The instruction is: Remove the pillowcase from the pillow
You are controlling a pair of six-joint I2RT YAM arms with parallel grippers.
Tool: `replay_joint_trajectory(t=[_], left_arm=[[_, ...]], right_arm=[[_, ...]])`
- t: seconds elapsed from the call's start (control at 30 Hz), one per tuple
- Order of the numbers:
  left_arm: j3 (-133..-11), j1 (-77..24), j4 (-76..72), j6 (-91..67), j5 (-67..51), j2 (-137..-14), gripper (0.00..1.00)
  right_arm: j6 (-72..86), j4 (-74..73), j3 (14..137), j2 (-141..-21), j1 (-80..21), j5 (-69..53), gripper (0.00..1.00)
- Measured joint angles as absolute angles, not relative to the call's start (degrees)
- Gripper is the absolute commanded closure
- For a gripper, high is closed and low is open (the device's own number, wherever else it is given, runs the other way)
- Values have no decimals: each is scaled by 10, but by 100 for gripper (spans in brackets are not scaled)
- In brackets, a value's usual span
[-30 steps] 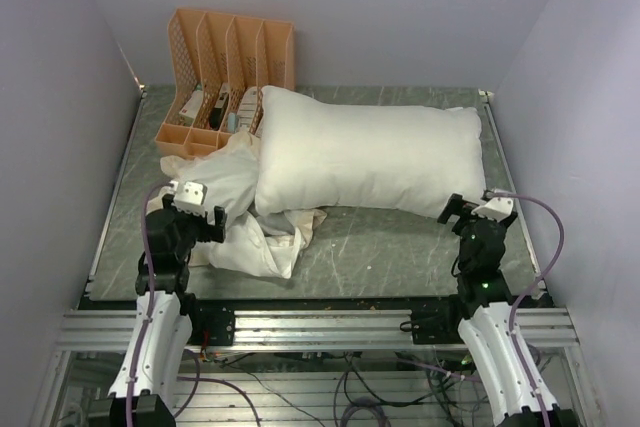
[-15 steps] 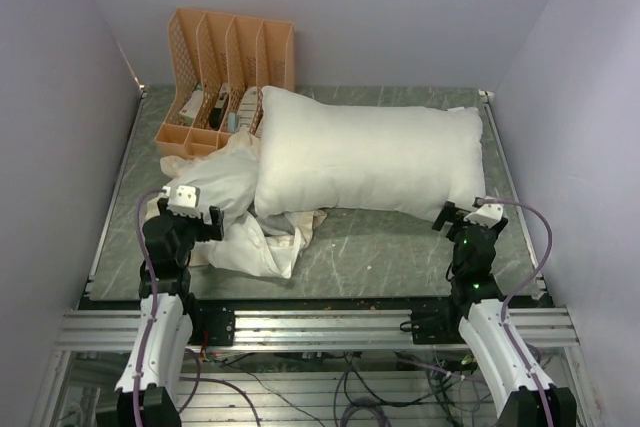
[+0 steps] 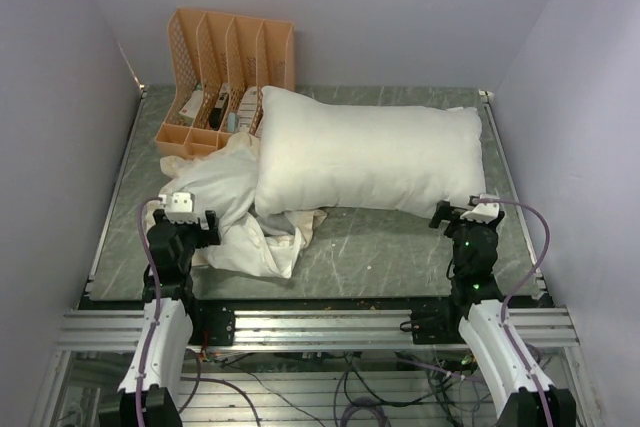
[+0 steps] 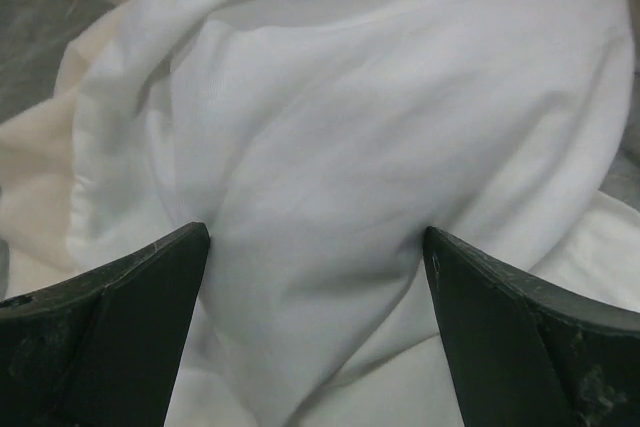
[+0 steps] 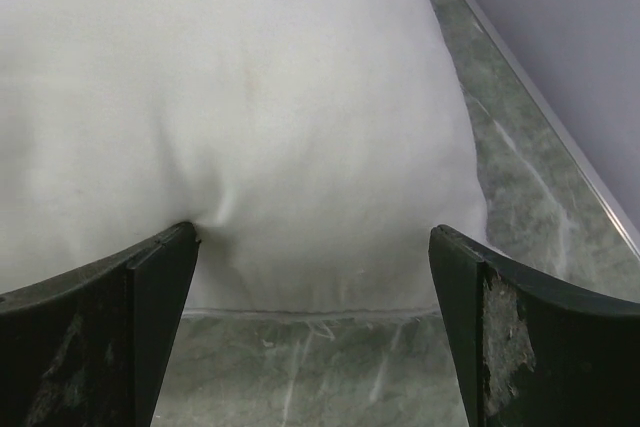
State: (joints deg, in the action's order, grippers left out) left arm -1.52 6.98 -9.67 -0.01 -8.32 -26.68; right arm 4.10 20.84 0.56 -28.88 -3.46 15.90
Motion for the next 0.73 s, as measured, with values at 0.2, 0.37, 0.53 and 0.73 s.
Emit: replay_joint_trajectory(t=[0.2,0.37,0.53,0.73], left_arm=[[-15,63,-87,-2,-64,-207,1],[-15,63,-90,-5,-54,-204,1],[-15,62,-98,-5,-51,-274,1],[-16,62,-100,-5,-51,-229,1]], right_arm=[[11,212,5,-266,-36,88,0],[8,212,5,-291,-36,79,0],[6,216,5,-293,-36,75,0],[6,224,5,-308,-36,71,0]])
